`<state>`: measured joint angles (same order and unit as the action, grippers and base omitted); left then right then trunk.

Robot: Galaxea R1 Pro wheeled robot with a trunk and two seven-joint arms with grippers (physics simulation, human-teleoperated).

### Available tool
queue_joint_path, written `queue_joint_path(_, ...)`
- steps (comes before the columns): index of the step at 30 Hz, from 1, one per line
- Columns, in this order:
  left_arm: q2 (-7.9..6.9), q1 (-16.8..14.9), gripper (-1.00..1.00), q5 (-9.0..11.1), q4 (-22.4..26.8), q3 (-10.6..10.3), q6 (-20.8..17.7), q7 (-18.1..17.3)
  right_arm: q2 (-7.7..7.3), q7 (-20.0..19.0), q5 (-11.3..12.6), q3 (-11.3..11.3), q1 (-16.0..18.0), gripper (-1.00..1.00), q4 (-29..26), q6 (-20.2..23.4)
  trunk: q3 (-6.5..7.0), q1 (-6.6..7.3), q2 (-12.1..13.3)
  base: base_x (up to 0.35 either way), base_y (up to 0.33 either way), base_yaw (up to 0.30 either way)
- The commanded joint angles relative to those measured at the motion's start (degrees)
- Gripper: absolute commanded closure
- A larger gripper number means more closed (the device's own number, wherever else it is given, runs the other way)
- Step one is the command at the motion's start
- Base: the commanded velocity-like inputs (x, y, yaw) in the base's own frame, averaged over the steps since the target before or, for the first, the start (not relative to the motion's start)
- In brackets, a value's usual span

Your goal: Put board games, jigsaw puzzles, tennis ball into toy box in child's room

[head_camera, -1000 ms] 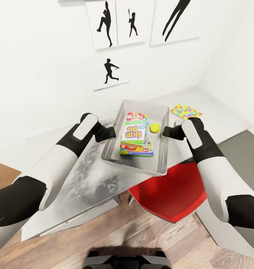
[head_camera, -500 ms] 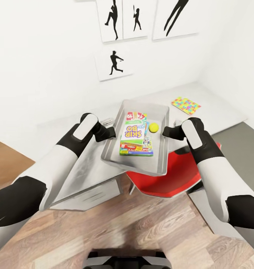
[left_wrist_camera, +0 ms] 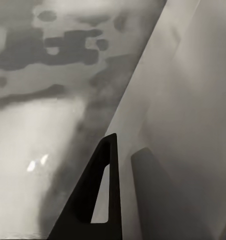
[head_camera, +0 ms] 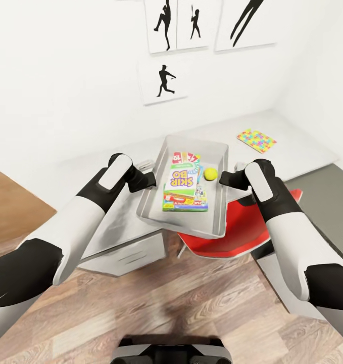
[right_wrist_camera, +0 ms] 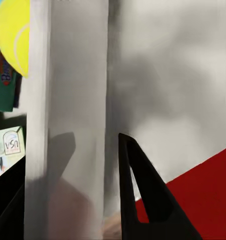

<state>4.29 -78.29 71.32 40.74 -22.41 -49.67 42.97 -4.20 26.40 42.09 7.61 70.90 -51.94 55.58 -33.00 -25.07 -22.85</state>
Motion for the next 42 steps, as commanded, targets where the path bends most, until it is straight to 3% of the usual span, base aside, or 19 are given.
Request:
queue_joint_path(1,0.06,-0.02,1.00,1.93,-0.66,-0.22,0.01,0.40,-0.01,0.46,0.80,0.12,0.07,1.00,-0.13,-1.34,-0.10,-0.72,-0.07,-0.007,0.000,0.244)
queue_joint_path(42,0.11,0.05,1.00,1.89,-0.66,-0.22,0.01,-0.95,0.05,0.49,0.80,0.13,0.33,1.00,-0.10,-1.44,-0.10,-0.72,-0.07,-0.001,0.000,0.283)
